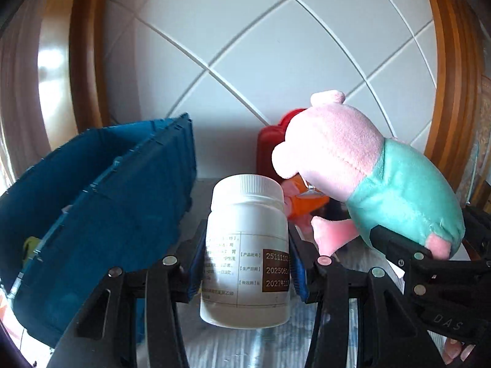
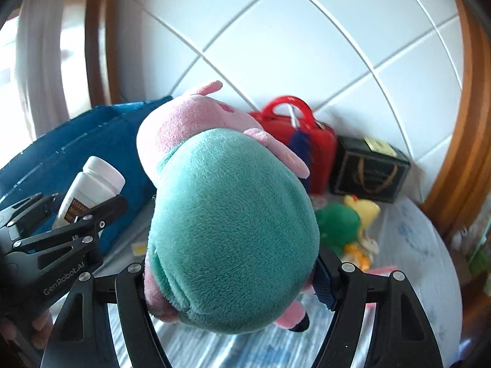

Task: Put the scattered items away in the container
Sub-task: 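Carry pill bottle and pig plush over the blue crate with both tools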

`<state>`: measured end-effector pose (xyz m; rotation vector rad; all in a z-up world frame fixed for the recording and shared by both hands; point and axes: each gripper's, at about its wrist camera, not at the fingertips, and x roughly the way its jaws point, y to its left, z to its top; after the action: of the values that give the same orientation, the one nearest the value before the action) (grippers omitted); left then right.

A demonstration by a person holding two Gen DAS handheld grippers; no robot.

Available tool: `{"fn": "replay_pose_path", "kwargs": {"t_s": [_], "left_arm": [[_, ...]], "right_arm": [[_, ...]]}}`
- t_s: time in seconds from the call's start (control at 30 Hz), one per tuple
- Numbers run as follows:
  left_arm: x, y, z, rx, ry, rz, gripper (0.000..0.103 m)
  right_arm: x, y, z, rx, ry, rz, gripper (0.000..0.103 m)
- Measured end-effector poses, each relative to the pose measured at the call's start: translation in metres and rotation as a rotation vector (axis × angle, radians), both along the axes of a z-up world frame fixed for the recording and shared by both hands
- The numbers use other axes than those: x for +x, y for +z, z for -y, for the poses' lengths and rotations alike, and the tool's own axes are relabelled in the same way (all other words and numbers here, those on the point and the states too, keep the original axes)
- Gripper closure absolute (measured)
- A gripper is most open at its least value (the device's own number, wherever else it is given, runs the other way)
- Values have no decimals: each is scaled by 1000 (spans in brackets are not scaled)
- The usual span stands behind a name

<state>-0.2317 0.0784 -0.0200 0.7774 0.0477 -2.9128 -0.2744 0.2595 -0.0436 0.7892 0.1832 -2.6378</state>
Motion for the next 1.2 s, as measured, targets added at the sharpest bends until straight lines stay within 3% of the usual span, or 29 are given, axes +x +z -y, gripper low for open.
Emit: {"fn": "replay_pose_path", "kwargs": {"t_s": [0.13, 0.3, 0.47, 0.6, 0.83, 1.1, 1.2], "left_arm": [[24, 34, 71, -37, 86, -59, 57], [40, 63, 176, -97, 178, -58, 57], [25, 65, 279, -75, 223, 27, 57], [0, 59, 343, -46, 233, 113, 57], [-62, 38, 388, 36, 141, 193, 57], [-132, 24, 406, 35, 77, 248, 57], [-146, 9, 416, 74, 65, 266, 57]], "right_arm": [[10, 30, 76, -13, 89, -49, 28], [23, 64, 181, -36, 145, -82, 28], [24, 77, 279, -45, 166, -61, 27], [12, 70, 341, -35, 114, 1, 27], [-33, 55, 415, 40, 11, 44, 27], [-89, 48, 426, 84, -114, 56, 27], [-102, 40, 427, 96, -144, 49, 27]]}}
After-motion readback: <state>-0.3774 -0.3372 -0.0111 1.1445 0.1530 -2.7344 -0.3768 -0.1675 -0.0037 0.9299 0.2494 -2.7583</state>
